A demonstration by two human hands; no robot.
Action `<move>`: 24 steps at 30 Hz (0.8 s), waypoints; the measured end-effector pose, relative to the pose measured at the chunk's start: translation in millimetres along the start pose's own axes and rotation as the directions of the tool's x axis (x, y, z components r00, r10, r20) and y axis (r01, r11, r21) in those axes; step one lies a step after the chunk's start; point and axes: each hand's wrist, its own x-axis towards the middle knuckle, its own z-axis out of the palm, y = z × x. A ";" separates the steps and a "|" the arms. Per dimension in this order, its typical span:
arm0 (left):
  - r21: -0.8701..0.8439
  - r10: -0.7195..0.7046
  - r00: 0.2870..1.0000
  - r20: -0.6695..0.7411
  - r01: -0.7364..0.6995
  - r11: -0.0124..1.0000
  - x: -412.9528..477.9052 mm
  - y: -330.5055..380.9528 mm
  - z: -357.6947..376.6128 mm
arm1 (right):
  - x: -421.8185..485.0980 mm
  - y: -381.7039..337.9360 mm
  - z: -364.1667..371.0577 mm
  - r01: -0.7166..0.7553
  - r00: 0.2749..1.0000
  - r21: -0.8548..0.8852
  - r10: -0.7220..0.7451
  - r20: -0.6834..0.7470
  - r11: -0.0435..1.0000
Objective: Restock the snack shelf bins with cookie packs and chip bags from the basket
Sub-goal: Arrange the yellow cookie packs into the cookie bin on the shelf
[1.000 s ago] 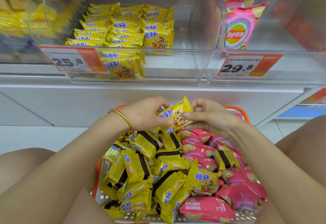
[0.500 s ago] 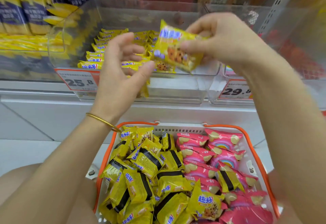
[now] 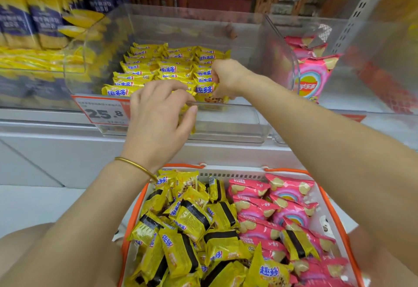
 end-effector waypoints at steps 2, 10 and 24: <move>0.002 0.002 1.000 0.001 -0.002 1.000 -0.1 0.5 -0.3 | 0.6 0.5 -0.4 -0.006 1.000 -0.037 0.006 -0.017 0.999; -0.026 0.106 0.985 -0.139 -0.111 0.993 -3.8 4.5 -11.6 | -40.1 -10.7 -26.8 -0.089 0.951 -0.065 0.066 -0.304 0.994; -0.042 0.127 0.906 0.403 -0.121 0.992 -37.5 8.6 2.4 | -144.5 -36.9 164.8 -0.107 0.836 0.234 -0.040 0.547 0.966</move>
